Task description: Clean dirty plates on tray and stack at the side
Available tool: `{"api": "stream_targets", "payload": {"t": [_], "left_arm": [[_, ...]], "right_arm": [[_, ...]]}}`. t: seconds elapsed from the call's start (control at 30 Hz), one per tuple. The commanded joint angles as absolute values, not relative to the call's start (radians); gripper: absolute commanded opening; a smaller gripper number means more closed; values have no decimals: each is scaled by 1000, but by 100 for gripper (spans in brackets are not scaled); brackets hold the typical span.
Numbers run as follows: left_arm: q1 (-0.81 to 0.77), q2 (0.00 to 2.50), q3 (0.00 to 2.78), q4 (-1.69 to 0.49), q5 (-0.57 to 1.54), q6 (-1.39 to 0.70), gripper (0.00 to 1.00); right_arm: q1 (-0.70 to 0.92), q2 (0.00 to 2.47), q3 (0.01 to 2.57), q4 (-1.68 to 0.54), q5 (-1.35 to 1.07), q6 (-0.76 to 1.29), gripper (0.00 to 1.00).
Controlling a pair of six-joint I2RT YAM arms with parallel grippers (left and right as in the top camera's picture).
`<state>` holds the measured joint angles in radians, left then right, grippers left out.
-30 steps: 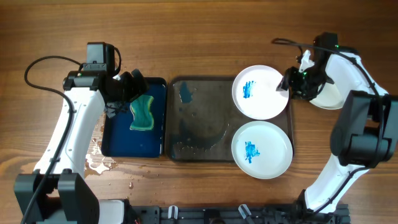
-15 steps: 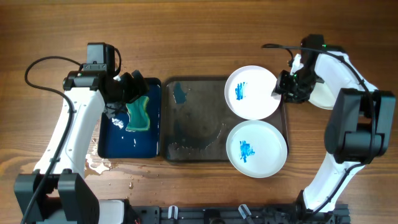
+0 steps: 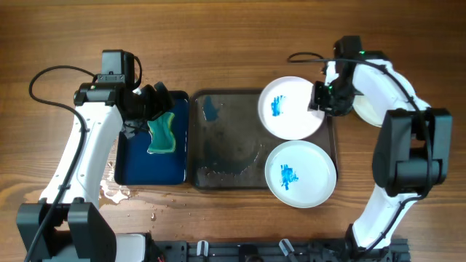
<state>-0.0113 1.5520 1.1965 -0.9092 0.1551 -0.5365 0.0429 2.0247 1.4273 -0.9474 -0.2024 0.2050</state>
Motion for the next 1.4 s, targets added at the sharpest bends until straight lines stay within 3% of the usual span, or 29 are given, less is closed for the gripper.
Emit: {"api": "stream_targets", "payload": {"t": [0.0, 0.03, 0.07, 0.17, 0.2, 0.27, 0.33, 0.4, 0.47, 0.57, 0.7, 0.87, 0.9, 1.07, 1.2, 1.27, 1.37], "left_arm": [[-15, 1556, 1211, -910, 157, -524, 97], [-15, 1556, 1211, -912, 157, -524, 94], [-15, 1556, 1211, -914, 157, -524, 89], [-15, 1556, 1211, -919, 157, -524, 88], [-15, 1556, 1211, -920, 157, -524, 89], [-15, 1556, 1211, -921, 157, -524, 90], [-15, 1556, 1211, -922, 157, -524, 91], [-15, 1556, 1211, -929, 157, -524, 90], [-15, 1556, 1211, -933, 157, -501, 88], [-15, 1556, 1211, -936, 157, -501, 65], [-15, 1556, 1211, -936, 157, -491, 56], [-16, 1586, 1207, -941, 130, -425, 54], [-16, 1606, 1198, -939, 130, -426, 58], [-16, 1713, 1178, -923, 130, -404, 59], [-16, 1778, 1178, -916, 96, -395, 53], [-16, 1823, 1178, -909, 96, -339, 41], [-15, 1882, 1178, -878, 88, -290, 48]], "right_arm": [[52, 2005, 1412, -929, -217, 239, 13], [52, 2005, 1412, -928, -216, 241, 4], [52, 2005, 1412, -928, -209, 250, 4], [53, 2005, 1412, -923, -202, 262, 4], [56, 2005, 1412, -920, -202, 262, 7], [69, 2005, 1412, -917, -202, 261, 24], [89, 2006, 1399, -891, -202, 262, 27], [109, 2006, 1367, -850, -202, 270, 23], [115, 2006, 1338, -815, -202, 299, 5], [117, 2004, 1335, -811, -202, 287, 5], [180, 1990, 1335, -857, -203, 190, 4], [319, 1990, 1335, -896, -244, 163, 5], [343, 1990, 1335, -890, -247, 194, 5], [366, 1990, 1335, -864, -248, 238, 4], [366, 1990, 1335, -867, -248, 238, 5], [366, 1990, 1335, -870, -248, 238, 5], [366, 1990, 1335, -876, -248, 238, 5]]}}
